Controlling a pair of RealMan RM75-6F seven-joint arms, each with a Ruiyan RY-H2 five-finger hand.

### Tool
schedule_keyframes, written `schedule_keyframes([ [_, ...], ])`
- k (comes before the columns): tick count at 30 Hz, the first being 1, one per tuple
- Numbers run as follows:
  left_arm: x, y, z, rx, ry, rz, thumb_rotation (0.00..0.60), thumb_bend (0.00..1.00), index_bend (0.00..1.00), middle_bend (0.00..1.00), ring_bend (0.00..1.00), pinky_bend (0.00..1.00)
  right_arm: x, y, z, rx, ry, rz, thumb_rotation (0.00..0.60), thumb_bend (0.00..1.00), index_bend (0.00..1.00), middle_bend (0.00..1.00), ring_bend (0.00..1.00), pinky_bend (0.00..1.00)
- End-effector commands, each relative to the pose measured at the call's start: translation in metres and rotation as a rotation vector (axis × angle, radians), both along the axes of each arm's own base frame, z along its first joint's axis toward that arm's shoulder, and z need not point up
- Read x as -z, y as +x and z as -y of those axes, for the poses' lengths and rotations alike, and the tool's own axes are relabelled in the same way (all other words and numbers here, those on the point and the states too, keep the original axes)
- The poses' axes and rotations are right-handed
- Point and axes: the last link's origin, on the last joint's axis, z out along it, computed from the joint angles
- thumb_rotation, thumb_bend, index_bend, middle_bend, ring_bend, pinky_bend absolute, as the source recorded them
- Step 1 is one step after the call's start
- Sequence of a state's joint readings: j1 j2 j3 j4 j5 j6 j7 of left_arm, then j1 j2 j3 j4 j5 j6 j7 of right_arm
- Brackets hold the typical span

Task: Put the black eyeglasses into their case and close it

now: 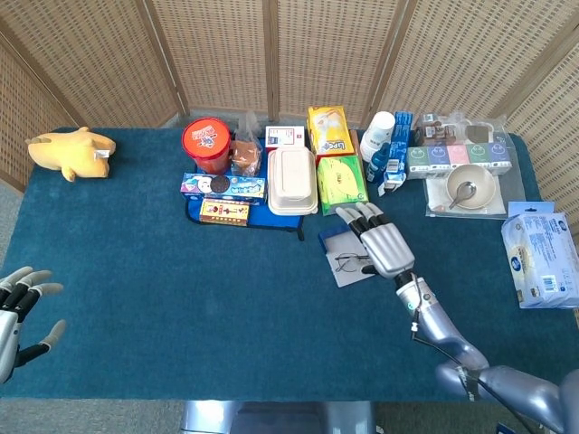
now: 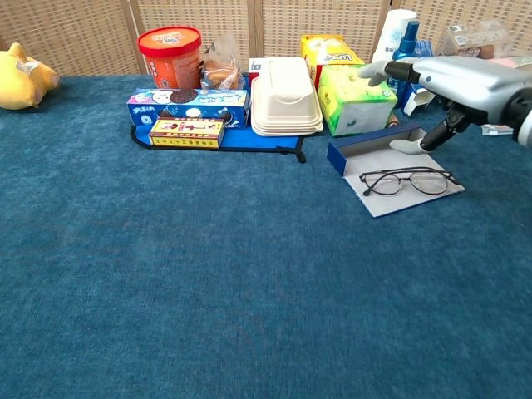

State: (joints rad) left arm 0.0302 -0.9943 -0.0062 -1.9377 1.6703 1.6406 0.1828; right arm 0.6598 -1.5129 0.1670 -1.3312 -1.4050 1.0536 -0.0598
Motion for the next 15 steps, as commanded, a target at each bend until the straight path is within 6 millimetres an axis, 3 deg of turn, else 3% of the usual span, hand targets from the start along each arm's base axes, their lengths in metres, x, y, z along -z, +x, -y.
schedule_keyframes([
  [1, 0.0, -0.001, 0.001, -0.003, 0.003, 0.001, 0.599, 0.23, 0.34, 0.26, 0.16, 0.2, -0.011, 0.007, -0.003, 0.024, 0.086, -0.005, 0.542, 0.34, 0.16, 0.19, 0.06, 0.11],
  [7, 0.0, -0.002, 0.002, -0.01, 0.001, 0.0, 0.6, 0.23, 0.34, 0.26, 0.16, 0.2, -0.007, 0.018, 0.001, 0.017, 0.134, -0.025, 0.501, 0.35, 0.18, 0.19, 0.07, 0.11],
  [15, -0.001, -0.003, 0.003, -0.015, 0.001, -0.005, 0.599, 0.23, 0.34, 0.26, 0.16, 0.2, -0.001, 0.02, 0.015, 0.035, 0.155, -0.055, 0.5, 0.34, 0.19, 0.19, 0.05, 0.11],
])
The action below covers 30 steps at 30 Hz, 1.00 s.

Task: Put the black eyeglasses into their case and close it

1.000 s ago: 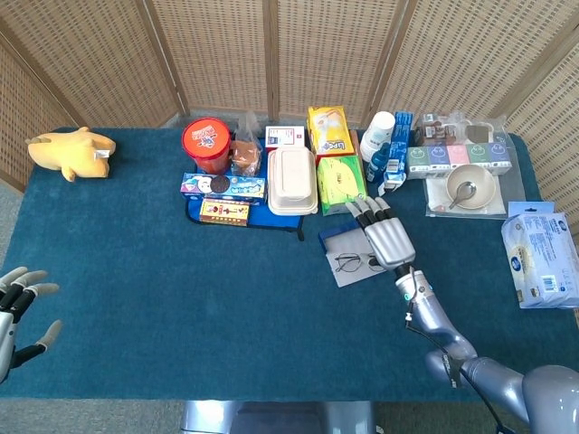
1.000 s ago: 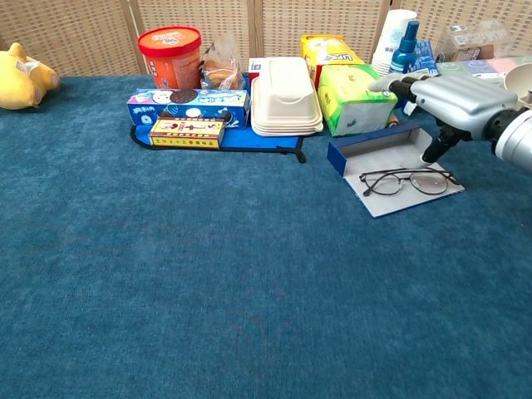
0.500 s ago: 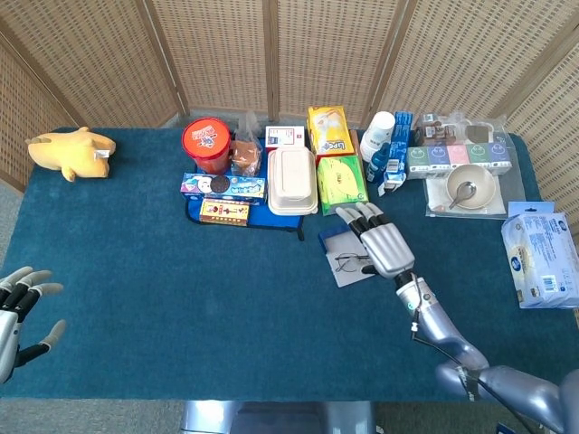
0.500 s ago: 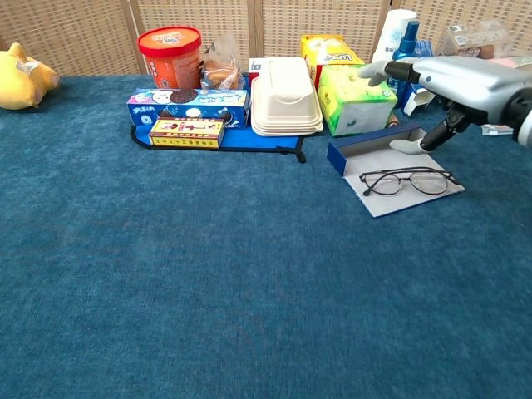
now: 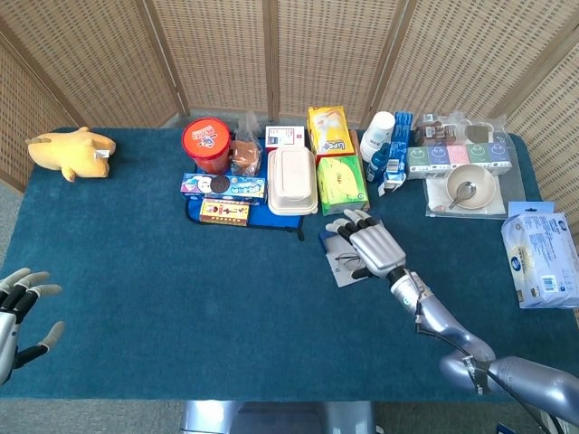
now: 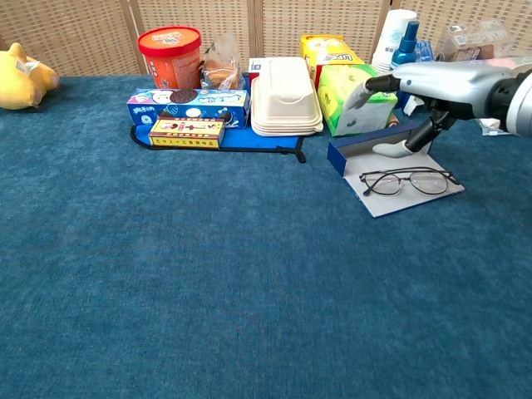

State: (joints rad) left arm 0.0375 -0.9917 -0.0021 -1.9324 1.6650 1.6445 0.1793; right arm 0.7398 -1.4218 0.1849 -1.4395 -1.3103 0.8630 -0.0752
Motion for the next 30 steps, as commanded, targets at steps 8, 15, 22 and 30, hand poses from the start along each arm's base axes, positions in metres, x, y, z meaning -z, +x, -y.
schedule_keyframes([
  [8, 0.001, -0.001, 0.0, -0.008, -0.002, -0.003, 0.598, 0.23, 0.34, 0.26, 0.16, 0.2, 0.007, -0.003, 0.02, 0.037, 0.034, -0.063, 0.495, 0.34, 0.19, 0.19, 0.05, 0.11],
  [15, 0.0, -0.001, -0.001, -0.007, -0.001, -0.005, 0.599, 0.23, 0.33, 0.26, 0.16, 0.2, 0.01, -0.002, 0.028, 0.045, 0.059, -0.105, 0.481, 0.35, 0.19, 0.19, 0.05, 0.11],
  [22, 0.0, -0.002, -0.001, -0.01, 0.0, -0.005, 0.6, 0.23, 0.33, 0.26, 0.16, 0.2, 0.008, 0.002, 0.036, 0.061, 0.078, -0.132, 0.441, 0.35, 0.19, 0.19, 0.05, 0.11],
  [30, 0.0, -0.004, 0.0, -0.014, 0.002, -0.004, 0.599, 0.23, 0.33, 0.26, 0.16, 0.2, 0.009, 0.001, 0.043, 0.076, 0.092, -0.174, 0.413, 0.35, 0.19, 0.19, 0.05, 0.11],
])
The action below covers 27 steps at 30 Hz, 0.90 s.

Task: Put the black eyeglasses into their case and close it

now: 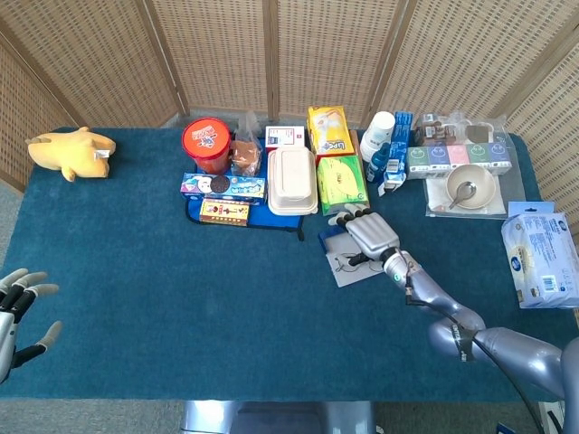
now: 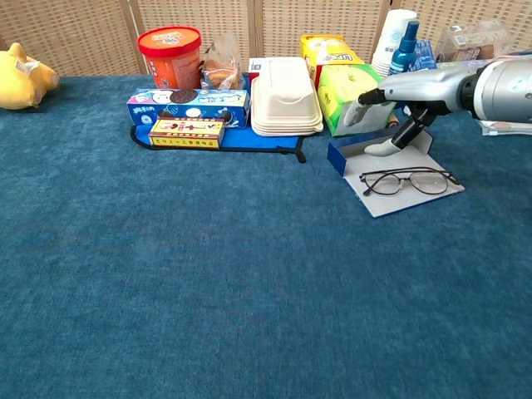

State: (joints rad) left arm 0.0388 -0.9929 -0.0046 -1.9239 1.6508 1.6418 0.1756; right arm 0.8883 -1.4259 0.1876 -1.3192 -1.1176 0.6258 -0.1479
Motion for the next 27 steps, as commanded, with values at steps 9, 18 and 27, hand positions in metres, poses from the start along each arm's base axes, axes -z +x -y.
schedule_keyframes([
  [9, 0.0, 0.001, 0.0, 0.003, 0.0, -0.002, 0.6, 0.23, 0.33, 0.26, 0.16, 0.2, 0.002, -0.007, 0.002, 0.019, 0.017, -0.059, 0.391, 0.35, 0.22, 0.21, 0.06, 0.11],
  [18, 0.0, 0.003, 0.0, 0.01, -0.001, -0.001, 0.6, 0.23, 0.33, 0.26, 0.16, 0.2, -0.003, -0.014, -0.005, 0.022, 0.01, -0.081, 0.34, 0.35, 0.24, 0.27, 0.09, 0.11],
  [27, 0.002, 0.004, -0.001, 0.018, -0.006, 0.001, 0.6, 0.23, 0.32, 0.26, 0.16, 0.2, -0.014, -0.029, -0.023, 0.052, -0.01, -0.089, 0.313, 0.34, 0.24, 0.27, 0.09, 0.11],
])
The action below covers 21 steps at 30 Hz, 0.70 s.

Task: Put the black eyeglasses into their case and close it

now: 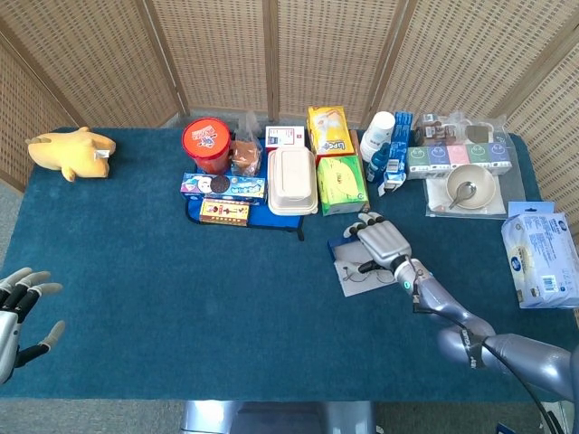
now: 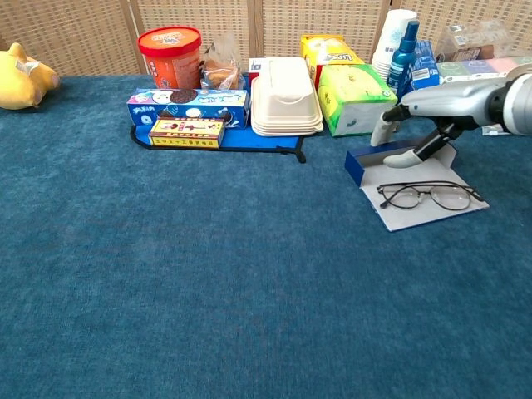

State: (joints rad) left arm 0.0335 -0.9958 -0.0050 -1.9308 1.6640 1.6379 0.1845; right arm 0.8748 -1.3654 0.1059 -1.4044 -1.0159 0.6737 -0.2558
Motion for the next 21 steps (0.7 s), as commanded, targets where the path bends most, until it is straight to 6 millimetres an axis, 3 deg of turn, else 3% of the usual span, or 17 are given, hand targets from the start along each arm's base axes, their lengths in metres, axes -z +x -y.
schedule_keyframes([
  [1, 0.0, 0.0, 0.0, 0.001, 0.0, 0.0, 0.6, 0.23, 0.32, 0.26, 0.16, 0.2, -0.007, -0.008, -0.007, 0.017, -0.017, -0.003, 0.309, 0.34, 0.24, 0.27, 0.09, 0.11],
  [14, 0.003, 0.003, -0.003, 0.013, -0.009, 0.004, 0.6, 0.23, 0.32, 0.26, 0.16, 0.2, -0.019, -0.021, -0.028, 0.043, -0.055, 0.01, 0.285, 0.33, 0.22, 0.24, 0.06, 0.12],
  [21, 0.003, 0.005, -0.003, 0.025, -0.004, 0.007, 0.6, 0.23, 0.32, 0.26, 0.16, 0.2, -0.031, -0.005, -0.027, -0.074, -0.166, 0.106, 0.309, 0.31, 0.04, 0.07, 0.0, 0.1],
])
